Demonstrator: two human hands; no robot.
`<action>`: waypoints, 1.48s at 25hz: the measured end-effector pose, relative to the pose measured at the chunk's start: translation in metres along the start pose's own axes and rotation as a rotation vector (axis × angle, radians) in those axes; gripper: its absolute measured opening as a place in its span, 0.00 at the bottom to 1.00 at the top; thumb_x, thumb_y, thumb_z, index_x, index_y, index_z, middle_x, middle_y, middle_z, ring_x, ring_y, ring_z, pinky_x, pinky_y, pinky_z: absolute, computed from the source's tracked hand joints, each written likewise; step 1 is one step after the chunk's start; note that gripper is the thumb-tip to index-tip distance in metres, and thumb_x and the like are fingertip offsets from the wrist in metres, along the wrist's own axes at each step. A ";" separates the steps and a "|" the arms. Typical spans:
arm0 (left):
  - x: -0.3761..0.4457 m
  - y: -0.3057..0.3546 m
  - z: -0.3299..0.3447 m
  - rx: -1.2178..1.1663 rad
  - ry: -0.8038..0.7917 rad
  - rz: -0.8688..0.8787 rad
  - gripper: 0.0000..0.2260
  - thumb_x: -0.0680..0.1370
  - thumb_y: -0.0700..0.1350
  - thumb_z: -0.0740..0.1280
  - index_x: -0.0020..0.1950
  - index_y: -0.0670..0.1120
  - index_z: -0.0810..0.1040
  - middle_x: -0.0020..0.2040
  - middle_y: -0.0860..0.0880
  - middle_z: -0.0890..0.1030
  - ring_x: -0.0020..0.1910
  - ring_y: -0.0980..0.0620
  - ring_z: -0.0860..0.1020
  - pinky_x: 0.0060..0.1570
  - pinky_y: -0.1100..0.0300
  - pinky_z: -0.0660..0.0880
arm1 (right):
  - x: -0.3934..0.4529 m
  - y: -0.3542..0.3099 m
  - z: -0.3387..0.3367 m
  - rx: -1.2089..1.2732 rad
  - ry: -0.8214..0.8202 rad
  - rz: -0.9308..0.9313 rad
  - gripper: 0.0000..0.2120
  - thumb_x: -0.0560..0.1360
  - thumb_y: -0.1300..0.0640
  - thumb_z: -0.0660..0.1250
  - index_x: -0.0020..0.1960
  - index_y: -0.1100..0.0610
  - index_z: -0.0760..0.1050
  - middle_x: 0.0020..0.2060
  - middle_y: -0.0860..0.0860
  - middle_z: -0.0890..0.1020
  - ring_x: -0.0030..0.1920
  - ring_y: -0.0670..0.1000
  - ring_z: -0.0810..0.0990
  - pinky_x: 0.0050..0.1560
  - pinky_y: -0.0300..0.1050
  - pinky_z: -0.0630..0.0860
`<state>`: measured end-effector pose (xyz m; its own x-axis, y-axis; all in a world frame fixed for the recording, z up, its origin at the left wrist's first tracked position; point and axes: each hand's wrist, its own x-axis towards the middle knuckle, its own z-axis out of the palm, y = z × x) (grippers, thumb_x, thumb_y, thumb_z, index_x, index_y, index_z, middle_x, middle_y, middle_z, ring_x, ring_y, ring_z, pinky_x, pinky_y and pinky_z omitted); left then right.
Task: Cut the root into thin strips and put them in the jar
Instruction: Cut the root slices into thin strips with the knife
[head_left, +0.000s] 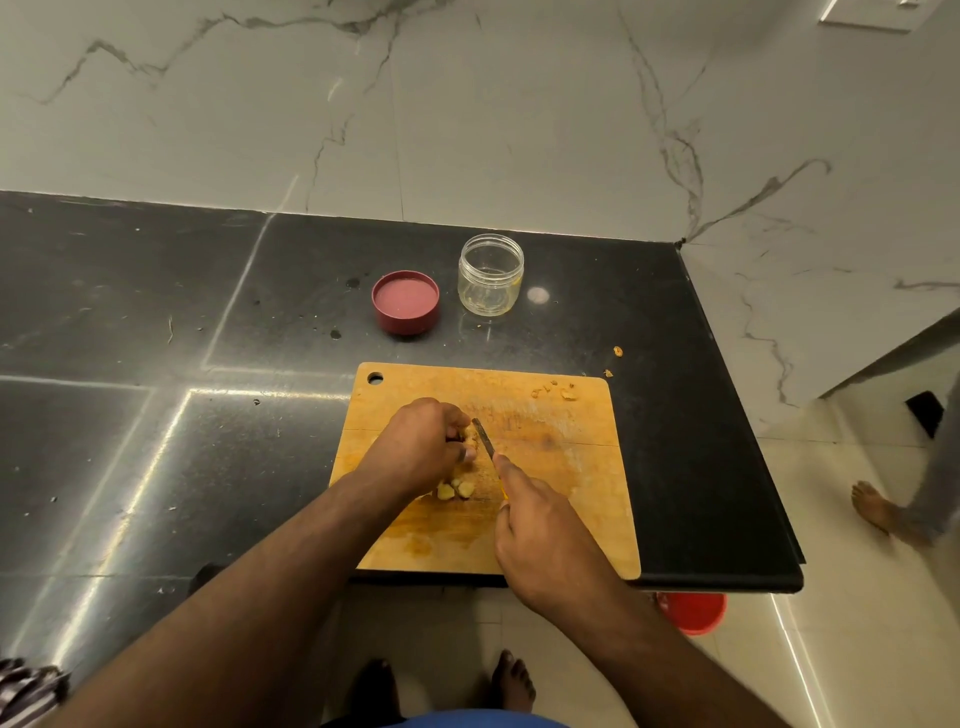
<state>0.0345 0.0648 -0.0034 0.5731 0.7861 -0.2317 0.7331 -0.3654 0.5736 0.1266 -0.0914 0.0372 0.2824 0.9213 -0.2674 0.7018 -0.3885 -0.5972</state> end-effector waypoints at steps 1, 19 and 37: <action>0.000 0.000 0.000 0.001 0.000 -0.002 0.20 0.77 0.46 0.74 0.68 0.48 0.79 0.50 0.54 0.77 0.47 0.56 0.74 0.38 0.66 0.68 | 0.000 -0.002 0.000 0.005 -0.004 0.000 0.26 0.83 0.56 0.54 0.80 0.49 0.52 0.67 0.50 0.72 0.62 0.47 0.72 0.59 0.39 0.70; -0.007 0.007 -0.002 -0.032 0.039 -0.051 0.18 0.76 0.45 0.75 0.65 0.46 0.81 0.54 0.49 0.83 0.48 0.54 0.79 0.47 0.59 0.79 | 0.012 -0.019 -0.002 0.040 -0.054 0.071 0.25 0.82 0.58 0.54 0.78 0.47 0.57 0.49 0.48 0.75 0.45 0.47 0.77 0.37 0.40 0.70; -0.003 0.004 -0.002 -0.009 0.014 -0.044 0.18 0.76 0.46 0.75 0.66 0.47 0.80 0.54 0.50 0.83 0.46 0.56 0.76 0.39 0.66 0.71 | 0.006 -0.010 0.002 -0.017 -0.070 0.055 0.27 0.82 0.59 0.54 0.79 0.50 0.54 0.53 0.52 0.78 0.44 0.47 0.76 0.35 0.37 0.67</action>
<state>0.0352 0.0619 0.0007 0.5348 0.8085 -0.2456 0.7542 -0.3255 0.5703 0.1206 -0.0819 0.0402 0.2746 0.8947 -0.3522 0.6979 -0.4375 -0.5671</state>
